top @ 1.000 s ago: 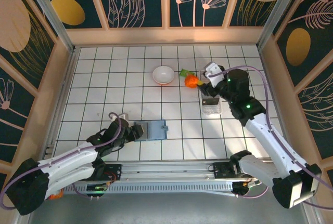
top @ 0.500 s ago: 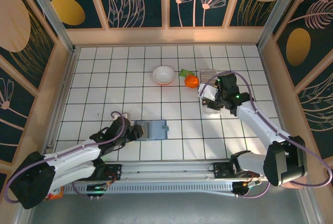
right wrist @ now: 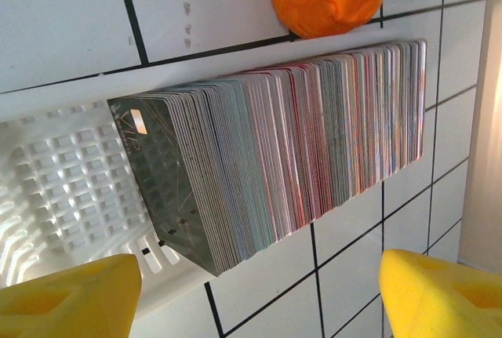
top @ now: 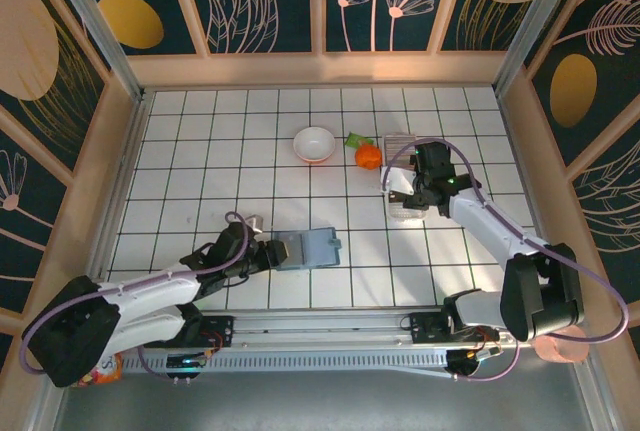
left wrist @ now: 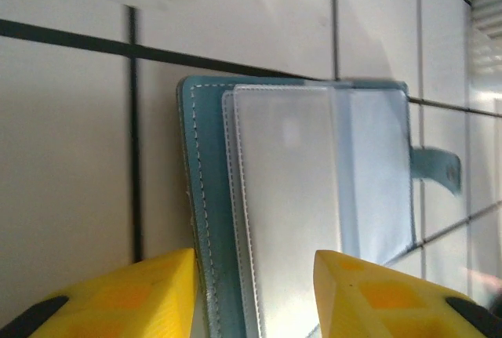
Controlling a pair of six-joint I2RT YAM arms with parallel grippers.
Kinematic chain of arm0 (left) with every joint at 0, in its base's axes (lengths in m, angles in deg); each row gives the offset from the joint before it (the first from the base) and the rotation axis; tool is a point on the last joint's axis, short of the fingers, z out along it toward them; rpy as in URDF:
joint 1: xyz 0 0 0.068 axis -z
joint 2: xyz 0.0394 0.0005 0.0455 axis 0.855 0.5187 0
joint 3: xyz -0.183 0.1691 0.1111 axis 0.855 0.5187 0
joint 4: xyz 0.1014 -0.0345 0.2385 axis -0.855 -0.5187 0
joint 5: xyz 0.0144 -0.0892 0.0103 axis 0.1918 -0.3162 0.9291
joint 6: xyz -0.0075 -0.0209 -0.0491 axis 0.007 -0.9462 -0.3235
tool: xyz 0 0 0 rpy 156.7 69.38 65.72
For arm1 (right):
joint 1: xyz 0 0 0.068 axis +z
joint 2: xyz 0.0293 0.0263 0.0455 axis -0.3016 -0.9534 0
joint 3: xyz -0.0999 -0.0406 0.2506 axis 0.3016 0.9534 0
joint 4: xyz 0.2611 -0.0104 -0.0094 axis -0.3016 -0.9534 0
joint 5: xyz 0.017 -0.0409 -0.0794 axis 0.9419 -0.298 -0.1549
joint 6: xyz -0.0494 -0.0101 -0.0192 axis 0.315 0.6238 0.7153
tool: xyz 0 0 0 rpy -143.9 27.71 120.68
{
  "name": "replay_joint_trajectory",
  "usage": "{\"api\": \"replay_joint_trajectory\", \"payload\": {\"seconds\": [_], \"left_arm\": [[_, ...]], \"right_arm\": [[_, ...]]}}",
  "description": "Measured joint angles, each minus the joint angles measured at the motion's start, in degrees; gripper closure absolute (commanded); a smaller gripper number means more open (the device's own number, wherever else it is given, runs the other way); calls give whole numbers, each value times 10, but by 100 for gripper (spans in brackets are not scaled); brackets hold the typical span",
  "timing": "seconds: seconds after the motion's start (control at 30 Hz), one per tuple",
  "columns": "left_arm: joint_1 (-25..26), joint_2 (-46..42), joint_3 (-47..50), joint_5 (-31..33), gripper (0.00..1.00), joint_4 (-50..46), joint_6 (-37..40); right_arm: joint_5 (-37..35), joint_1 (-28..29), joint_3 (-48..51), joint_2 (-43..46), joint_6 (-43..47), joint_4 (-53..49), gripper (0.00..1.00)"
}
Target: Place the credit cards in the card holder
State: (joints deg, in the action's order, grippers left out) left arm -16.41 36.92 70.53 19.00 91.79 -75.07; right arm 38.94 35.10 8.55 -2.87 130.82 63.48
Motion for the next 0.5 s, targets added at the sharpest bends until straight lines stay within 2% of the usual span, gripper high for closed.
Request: {"api": "replay_joint_trajectory", "payload": {"seconds": [0.23,0.5], "left_arm": [[0,16,-4,-44,59,41,-11],[0,9,-20,-36,58,14,2]], "right_arm": [[9,0,0,-19,44,4,18],[15,0,-3,-62,74,29,18]]}}
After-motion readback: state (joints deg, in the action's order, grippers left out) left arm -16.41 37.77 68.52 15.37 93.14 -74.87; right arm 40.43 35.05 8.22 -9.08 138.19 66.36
